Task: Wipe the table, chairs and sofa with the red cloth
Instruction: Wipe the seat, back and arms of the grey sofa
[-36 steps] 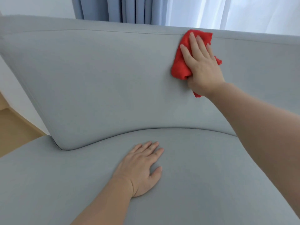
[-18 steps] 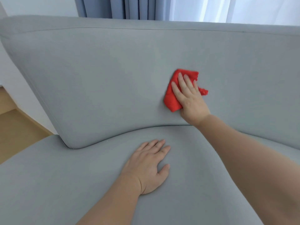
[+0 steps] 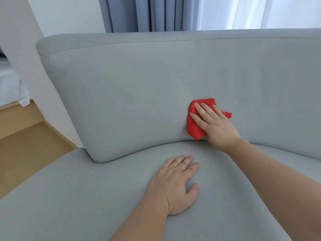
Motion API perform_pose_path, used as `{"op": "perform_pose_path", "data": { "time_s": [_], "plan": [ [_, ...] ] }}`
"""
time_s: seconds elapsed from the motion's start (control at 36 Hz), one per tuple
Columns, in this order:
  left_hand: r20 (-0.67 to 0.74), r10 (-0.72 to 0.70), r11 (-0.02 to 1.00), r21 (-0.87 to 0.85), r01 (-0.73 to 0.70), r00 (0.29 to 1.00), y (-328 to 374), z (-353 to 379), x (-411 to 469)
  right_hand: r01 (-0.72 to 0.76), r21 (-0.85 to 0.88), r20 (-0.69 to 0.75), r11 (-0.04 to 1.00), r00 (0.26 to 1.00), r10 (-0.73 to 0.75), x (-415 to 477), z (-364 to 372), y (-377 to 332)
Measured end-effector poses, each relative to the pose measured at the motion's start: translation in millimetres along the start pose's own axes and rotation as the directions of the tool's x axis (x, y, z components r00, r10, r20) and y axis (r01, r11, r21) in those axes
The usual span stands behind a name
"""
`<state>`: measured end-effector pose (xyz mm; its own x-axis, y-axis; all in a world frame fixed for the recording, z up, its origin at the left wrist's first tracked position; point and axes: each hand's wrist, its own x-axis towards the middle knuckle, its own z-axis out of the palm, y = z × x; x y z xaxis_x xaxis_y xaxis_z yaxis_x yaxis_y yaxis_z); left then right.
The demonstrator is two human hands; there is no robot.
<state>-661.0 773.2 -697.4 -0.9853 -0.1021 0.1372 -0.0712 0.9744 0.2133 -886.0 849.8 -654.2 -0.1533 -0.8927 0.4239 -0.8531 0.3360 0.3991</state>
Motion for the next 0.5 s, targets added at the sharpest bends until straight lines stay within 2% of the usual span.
{"op": "perform_pose_path", "data": {
  "time_s": [0.11, 0.22, 0.28, 0.39, 0.5],
  "plan": [
    [-0.007, -0.002, 1.000, 0.006, 0.002, 1.000, -0.2, -0.9, 0.2, -0.020, 0.005, -0.060, 1.000, 0.998, 0.021, 31.7, -31.4, 0.6],
    [0.020, -0.012, 1.000, 0.021, 0.012, 1.000, 0.7, -1.7, 0.4, 0.048, -0.010, -0.132, 0.999, 0.990, -0.049, 60.8, -62.1, 14.0],
    [0.038, -0.012, 1.000, 0.027, 0.011, 0.999, 1.6, -2.1, 0.3, 0.036, 0.000, -0.164, 0.999, 0.986, -0.035, 78.1, -85.0, 20.3],
    [0.066, -0.020, 0.998, 0.052, 0.017, 0.998, 0.3, -4.4, 0.6, -0.112, 0.107, -0.072, 0.988, 0.990, 0.120, 104.4, -124.8, 19.3],
    [0.123, -0.039, 0.998, 0.043, 0.034, 0.992, 3.3, -14.1, -1.7, -0.153, 0.154, 0.042, 0.976, 0.988, 0.148, 105.0, -137.2, 11.5]
  ]
}}
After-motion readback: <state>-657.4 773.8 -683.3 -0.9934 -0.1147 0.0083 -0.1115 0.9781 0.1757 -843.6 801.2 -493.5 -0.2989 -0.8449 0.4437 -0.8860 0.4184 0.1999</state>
